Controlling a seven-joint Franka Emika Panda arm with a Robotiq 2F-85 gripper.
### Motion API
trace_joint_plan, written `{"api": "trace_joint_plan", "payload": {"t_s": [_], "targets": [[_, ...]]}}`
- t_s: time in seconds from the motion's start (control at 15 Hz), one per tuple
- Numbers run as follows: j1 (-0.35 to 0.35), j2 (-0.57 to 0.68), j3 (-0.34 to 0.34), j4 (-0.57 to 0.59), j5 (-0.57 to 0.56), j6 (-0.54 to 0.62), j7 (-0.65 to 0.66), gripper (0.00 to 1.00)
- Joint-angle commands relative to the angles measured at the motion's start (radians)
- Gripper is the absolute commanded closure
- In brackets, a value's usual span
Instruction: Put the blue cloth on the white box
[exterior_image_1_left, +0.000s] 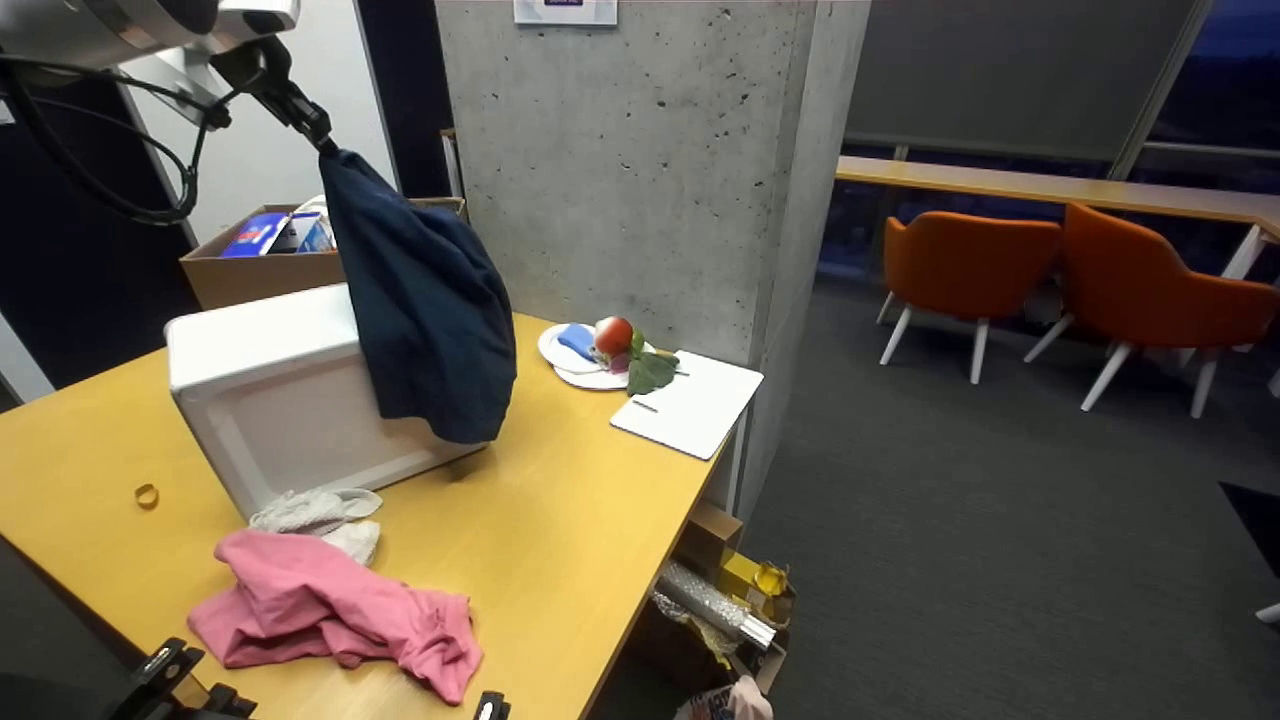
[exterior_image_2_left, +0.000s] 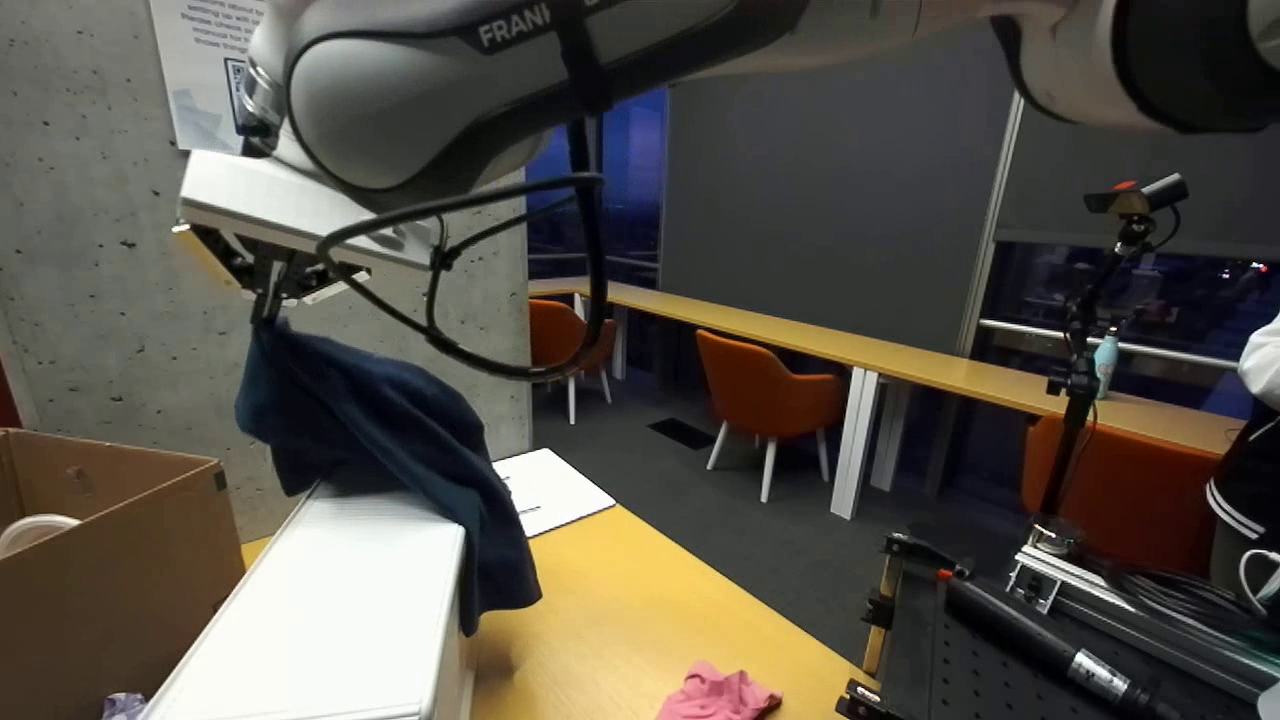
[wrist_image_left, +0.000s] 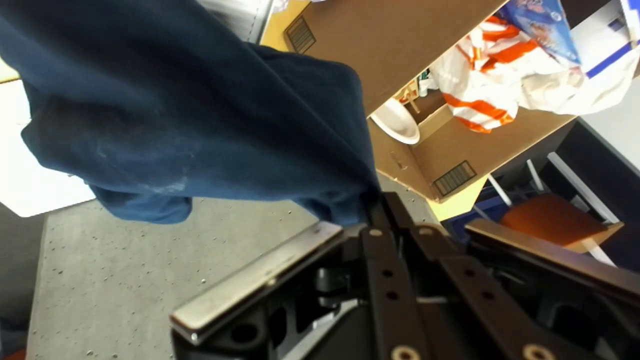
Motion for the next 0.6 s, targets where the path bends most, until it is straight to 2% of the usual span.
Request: {"api": "trace_joint_plan", "payload": {"t_s": [0.0,0.2,0.53], "targets": [[-0.032,0.132,0.053,0.205,-0.013,-0.070,-0.014,0.67],[-0.042,0.160,0.061,0.264,-0.008,-0.118,-0.022,0.45],[-0.059,0.042,0.051,0.160,0.028,-0.272,-0.053,0.08]]}}
